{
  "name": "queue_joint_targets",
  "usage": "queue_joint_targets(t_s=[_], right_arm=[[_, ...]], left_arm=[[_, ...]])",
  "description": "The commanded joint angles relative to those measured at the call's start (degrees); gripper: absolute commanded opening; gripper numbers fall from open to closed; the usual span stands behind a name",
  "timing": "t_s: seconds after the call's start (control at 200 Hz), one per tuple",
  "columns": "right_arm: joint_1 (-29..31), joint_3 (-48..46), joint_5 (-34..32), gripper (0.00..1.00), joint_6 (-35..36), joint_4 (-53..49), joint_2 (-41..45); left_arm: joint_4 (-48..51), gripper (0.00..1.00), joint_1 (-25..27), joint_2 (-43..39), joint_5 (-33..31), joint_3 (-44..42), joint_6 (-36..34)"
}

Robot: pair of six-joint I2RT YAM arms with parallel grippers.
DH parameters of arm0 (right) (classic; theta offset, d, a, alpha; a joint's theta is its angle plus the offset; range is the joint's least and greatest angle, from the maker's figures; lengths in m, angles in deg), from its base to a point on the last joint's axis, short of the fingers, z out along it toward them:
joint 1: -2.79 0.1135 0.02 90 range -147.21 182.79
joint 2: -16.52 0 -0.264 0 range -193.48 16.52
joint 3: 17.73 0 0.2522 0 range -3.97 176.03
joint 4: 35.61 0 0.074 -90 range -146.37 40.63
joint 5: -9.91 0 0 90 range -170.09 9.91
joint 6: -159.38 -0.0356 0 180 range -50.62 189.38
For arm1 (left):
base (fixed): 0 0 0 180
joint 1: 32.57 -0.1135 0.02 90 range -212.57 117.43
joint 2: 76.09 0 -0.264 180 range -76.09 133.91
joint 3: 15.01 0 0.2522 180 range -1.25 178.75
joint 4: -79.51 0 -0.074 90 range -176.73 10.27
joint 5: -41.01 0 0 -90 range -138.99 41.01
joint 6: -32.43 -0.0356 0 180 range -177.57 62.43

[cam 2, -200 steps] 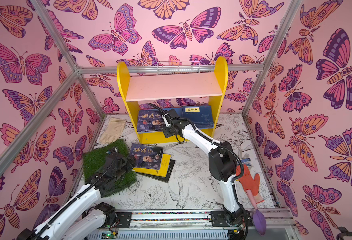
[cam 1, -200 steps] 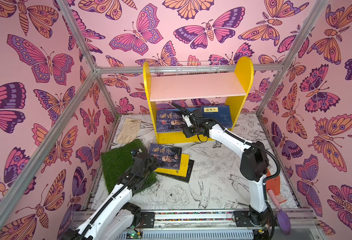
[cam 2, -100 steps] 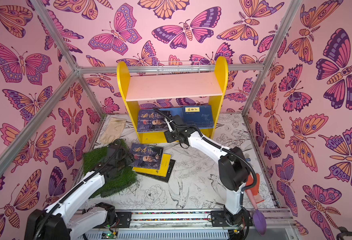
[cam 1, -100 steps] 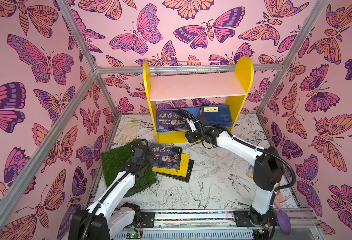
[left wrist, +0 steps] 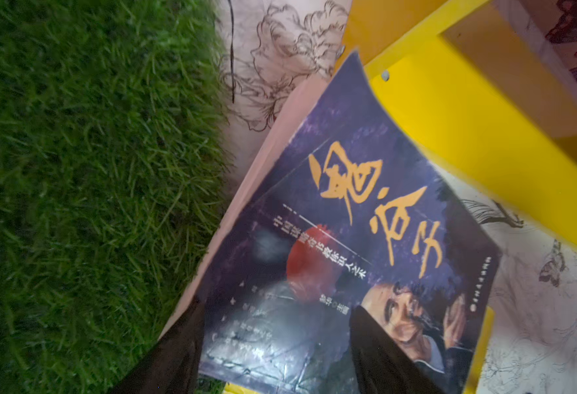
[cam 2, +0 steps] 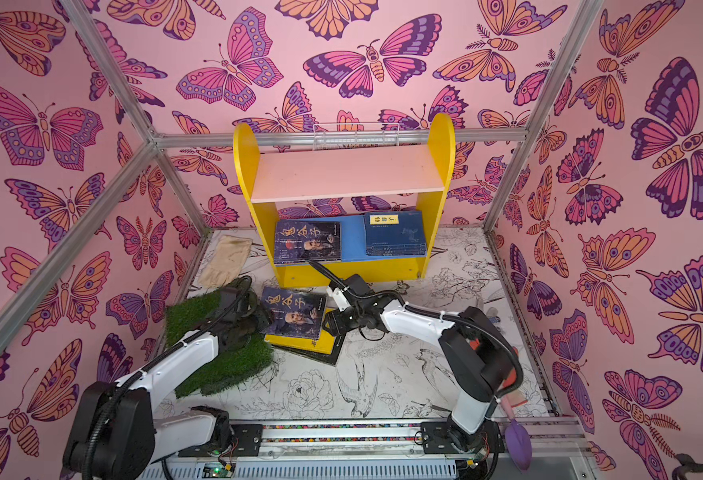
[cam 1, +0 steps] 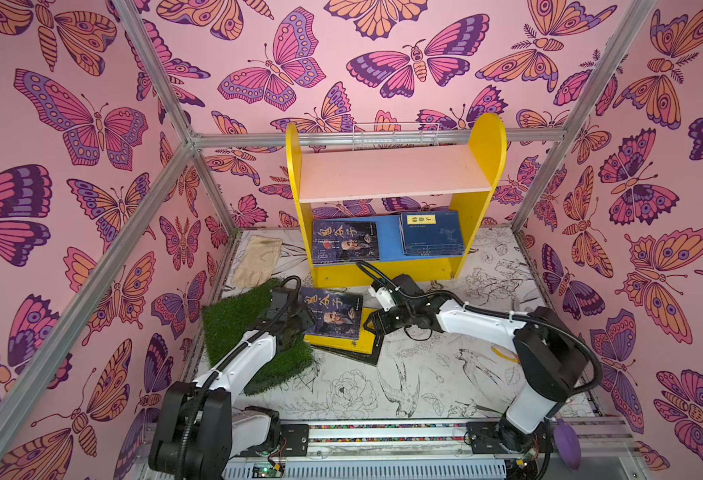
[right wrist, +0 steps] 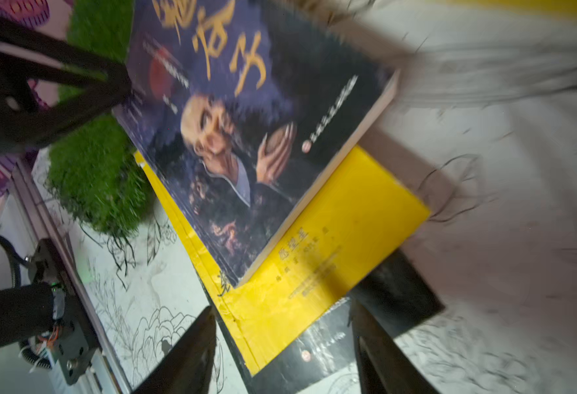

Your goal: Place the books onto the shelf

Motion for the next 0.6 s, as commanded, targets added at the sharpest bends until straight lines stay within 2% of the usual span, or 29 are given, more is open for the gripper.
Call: queue_joint_targets(t_s=[0.0, 0.205, 0.461, 0.591], right_arm=[[0.36, 3.52, 5.74, 0.61, -0.93, -0.3, -3.21], [0.22, 7.78, 7.92, 0.6, -0.92, -3.73, -9.44], [-2.4, 6.32, 14.74, 0.6, -5.66, 5.26, -9.79], [-2.72, 6.13, 13.63, 0.6, -5.77, 6.15, -7.9]], left_arm=[[-1.58, 0.65, -0.09, 2.72, 2.59, -2.19, 0.39], [-2.43, 0.61, 3.51, 3.41, 3.16, -4.29, 1.6], [-2.57, 0.58, 5.89, 4.79, 3.6, -6.35, 2.79], [-2.69, 0.57, 6.87, 5.98, 3.95, -6.55, 3.42]])
